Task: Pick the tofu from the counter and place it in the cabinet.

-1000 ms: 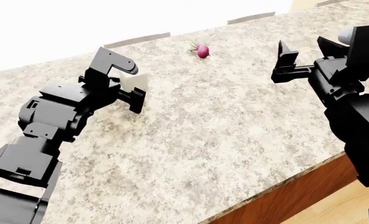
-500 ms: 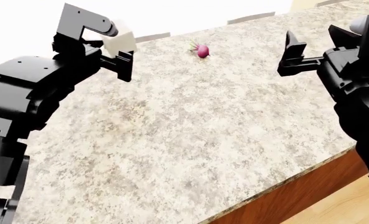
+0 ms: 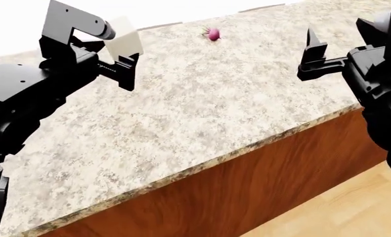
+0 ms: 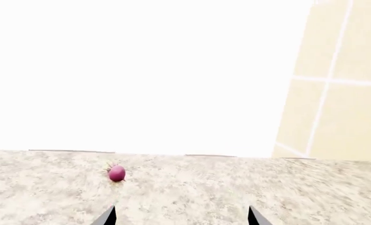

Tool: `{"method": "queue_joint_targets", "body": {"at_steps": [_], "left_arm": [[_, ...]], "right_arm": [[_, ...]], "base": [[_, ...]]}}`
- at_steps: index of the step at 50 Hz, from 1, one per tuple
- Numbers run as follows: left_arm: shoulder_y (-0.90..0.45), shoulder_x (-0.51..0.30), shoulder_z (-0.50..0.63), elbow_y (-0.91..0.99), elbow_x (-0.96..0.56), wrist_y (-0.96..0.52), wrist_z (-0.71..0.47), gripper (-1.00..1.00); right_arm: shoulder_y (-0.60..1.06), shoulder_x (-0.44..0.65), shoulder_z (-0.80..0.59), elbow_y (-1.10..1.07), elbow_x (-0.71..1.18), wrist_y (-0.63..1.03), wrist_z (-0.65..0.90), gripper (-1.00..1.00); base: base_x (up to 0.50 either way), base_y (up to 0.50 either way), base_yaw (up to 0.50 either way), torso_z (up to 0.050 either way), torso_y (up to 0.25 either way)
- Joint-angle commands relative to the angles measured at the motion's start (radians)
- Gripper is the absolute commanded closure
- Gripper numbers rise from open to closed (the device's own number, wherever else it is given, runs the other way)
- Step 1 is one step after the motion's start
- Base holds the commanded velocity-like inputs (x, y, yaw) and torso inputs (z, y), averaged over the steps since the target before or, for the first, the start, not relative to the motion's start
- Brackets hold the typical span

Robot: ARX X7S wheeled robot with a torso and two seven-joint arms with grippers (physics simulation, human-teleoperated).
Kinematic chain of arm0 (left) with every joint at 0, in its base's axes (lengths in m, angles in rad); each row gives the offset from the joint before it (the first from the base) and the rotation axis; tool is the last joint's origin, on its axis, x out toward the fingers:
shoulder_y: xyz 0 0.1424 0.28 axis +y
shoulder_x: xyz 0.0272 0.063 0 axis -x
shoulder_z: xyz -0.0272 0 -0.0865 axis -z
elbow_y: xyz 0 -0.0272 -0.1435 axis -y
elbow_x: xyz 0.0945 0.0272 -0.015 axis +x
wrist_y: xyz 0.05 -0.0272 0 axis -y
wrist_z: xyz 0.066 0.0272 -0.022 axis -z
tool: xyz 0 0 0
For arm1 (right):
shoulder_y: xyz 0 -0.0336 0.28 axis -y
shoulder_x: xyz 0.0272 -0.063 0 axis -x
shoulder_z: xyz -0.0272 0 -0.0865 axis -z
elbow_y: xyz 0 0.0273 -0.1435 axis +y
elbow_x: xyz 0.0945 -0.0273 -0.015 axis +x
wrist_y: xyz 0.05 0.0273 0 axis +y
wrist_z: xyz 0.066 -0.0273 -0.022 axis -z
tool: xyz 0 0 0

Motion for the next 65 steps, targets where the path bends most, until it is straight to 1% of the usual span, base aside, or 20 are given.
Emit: {"method": "queue_joint_targets", "body": {"at_steps": [1,19,23,35,46,49,51,57,60,65], "left_arm": [[0.009,-0.016,-0.013,0.043,-0.020,-0.012,-0.020,1.00],[0.012,-0.020,-0.012,0.051,-0.022,-0.010,-0.024,1.00],[0.016,-0.020,-0.006,0.050,-0.018,-0.003,-0.022,1.00],[0.012,-0.020,-0.004,0.052,-0.019,-0.003,-0.023,1.00],[0.024,-0.031,-0.011,0.062,-0.022,0.004,-0.026,1.00],[0.025,-0.033,-0.011,0.063,-0.021,0.007,-0.026,1.00],[0.026,-0.034,-0.008,0.064,-0.018,0.013,-0.024,1.00],[0.031,-0.036,-0.004,0.063,-0.012,0.025,-0.022,1.00],[0.037,-0.042,-0.005,0.074,-0.014,0.024,-0.024,1.00],[0.042,-0.050,-0.006,0.086,-0.015,0.022,-0.027,1.00]], "right_arm": [[-0.026,0.021,-0.005,-0.049,0.002,0.000,-0.001,-1.00],[-0.079,0.032,0.002,-0.090,-0.001,-0.031,0.003,-1.00],[-0.091,0.036,-0.014,-0.095,-0.036,-0.067,-0.004,-1.00],[-0.095,0.033,-0.022,-0.114,-0.042,-0.094,-0.019,-1.00],[-0.107,0.042,-0.051,-0.151,-0.073,-0.135,-0.046,-1.00],[-0.097,0.039,-0.075,-0.139,-0.116,-0.140,-0.035,-1.00],[-0.089,0.031,-0.082,-0.117,-0.153,-0.156,-0.015,-1.00],[-0.092,0.023,-0.072,-0.106,-0.139,-0.162,-0.016,-1.00],[-0.102,0.033,-0.106,-0.131,-0.175,-0.199,-0.041,-1.00],[-0.111,0.035,-0.118,-0.142,-0.185,-0.213,-0.049,-1.00]], "base": [[0.37,0.34,0.00,0.000,0.000],[0.34,0.37,0.00,0.000,0.000],[0.26,0.42,0.00,0.000,0.000],[0.37,0.34,0.00,0.000,0.000],[0.46,0.19,0.00,0.000,0.000],[0.50,0.06,0.00,0.000,0.000],[0.04,0.09,0.49,0.000,0.000],[0.00,0.00,0.50,0.000,0.000],[0.00,0.00,0.50,0.000,0.000],[0.00,0.00,0.50,0.000,0.000]]}}
